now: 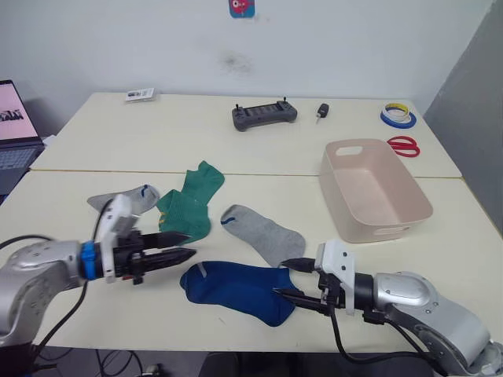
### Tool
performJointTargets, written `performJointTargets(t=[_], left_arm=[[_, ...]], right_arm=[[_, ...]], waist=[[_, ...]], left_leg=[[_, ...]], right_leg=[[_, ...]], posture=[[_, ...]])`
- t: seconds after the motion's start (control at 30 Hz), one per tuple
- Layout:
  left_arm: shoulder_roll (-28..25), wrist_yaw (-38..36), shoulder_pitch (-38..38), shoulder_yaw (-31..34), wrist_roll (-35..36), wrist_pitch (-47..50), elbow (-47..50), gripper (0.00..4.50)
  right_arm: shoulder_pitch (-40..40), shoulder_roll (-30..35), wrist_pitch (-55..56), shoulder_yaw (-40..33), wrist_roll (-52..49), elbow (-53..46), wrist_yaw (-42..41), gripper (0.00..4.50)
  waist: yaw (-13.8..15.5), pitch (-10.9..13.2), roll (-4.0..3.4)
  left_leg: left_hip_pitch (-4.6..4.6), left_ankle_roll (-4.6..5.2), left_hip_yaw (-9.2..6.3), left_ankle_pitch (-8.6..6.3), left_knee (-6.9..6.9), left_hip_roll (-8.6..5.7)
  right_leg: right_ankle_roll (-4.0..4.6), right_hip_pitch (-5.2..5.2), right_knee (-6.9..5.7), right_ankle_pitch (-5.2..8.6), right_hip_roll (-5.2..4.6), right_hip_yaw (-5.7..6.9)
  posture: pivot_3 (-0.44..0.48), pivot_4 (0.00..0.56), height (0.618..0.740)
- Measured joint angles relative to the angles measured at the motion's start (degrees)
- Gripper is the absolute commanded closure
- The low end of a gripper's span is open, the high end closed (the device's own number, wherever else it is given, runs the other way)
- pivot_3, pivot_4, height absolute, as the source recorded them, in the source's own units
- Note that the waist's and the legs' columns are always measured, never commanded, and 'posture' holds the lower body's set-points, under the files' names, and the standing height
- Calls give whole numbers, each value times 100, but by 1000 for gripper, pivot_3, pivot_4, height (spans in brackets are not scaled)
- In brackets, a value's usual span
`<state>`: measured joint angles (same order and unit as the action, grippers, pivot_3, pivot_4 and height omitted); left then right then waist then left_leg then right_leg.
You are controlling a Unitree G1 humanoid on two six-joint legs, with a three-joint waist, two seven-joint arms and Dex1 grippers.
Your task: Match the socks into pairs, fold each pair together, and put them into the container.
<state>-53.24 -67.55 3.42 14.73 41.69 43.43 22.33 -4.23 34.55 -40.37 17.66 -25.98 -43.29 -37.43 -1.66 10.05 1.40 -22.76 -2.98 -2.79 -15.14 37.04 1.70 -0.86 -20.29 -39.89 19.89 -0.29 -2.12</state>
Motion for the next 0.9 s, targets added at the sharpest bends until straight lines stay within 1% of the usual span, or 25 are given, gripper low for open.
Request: performJointTargets(t=[0.03,0.07,0.13,0.17,0.33,0.47,0.53,0.7,0.8,0.9], left_arm=[[-19,-102,103,-292,-120,-137,101,3363],[-24,-157,173,-522,-230,-247,166,3628],[-26,-271,296,-1049,-669,-708,95,4305],[-26,-324,340,-1262,-920,-969,-60,4500],[-36,-567,390,-1892,-1930,-2166,-1141,4500],[-14,-696,419,-2055,-2334,-2824,-1819,4500],[46,-711,429,-2060,-2396,-3048,-1938,4500],[126,-692,389,-2044,-2398,-3284,-2149,4500],[135,-675,283,-1932,-2281,-3168,-2120,4500],[64,-710,84,-1731,-1988,-2776,-1932,4500]], right_arm=[[-79,-85,-11,129,55,62,40,3120],[-148,-165,-21,231,107,128,71,3384],[-307,-283,-15,516,348,364,148,4139],[-423,-370,-4,657,487,545,172,4439],[-621,-626,110,1185,1017,1204,252,4479],[-439,-447,174,1282,1188,1321,227,4479],[-287,-245,246,1239,1202,1199,168,4479],[165,217,458,839,1191,953,29,4479],[366,398,628,555,1180,921,-25,4479],[543,473,692,214,1066,926,-137,4479]], waist=[[-7,0,0],[-25,1,-1],[-39,1,-2],[-42,1,-3],[-14,2,-3],[-1,1,-3],[7,-2,0],[1,-12,-4],[-3,-16,-4],[-16,-13,-1]], left_leg=[[2,0,1,0,0,0],[4,0,3,0,0,2],[14,1,7,0,-3,2],[14,1,7,0,-3,1],[1,2,5,-1,-2,5],[-7,2,8,-1,1,-5],[-4,3,5,-1,2,-4],[20,3,5,-2,-1,-2],[21,4,5,-2,-1,-1],[15,3,3,-2,-1,4]], right_leg=[[0,0,-1,0,2,-2],[0,-2,-2,0,7,-7],[1,0,-5,0,15,-14],[1,-3,-6,0,21,-14],[1,-13,-4,0,21,-12],[1,-15,-4,0,11,-10],[0,-7,-1,0,4,-5],[-1,13,-3,0,5,-6],[-1,14,-3,0,7,-7],[0,7,-6,0,10,-6]], posture=[[0,150,740],[0,150,740],[0,150,740],[0,150,740],[0,150,740],[0,150,740],[0,150,740],[0,150,740],[0,150,740],[0,150,740]])
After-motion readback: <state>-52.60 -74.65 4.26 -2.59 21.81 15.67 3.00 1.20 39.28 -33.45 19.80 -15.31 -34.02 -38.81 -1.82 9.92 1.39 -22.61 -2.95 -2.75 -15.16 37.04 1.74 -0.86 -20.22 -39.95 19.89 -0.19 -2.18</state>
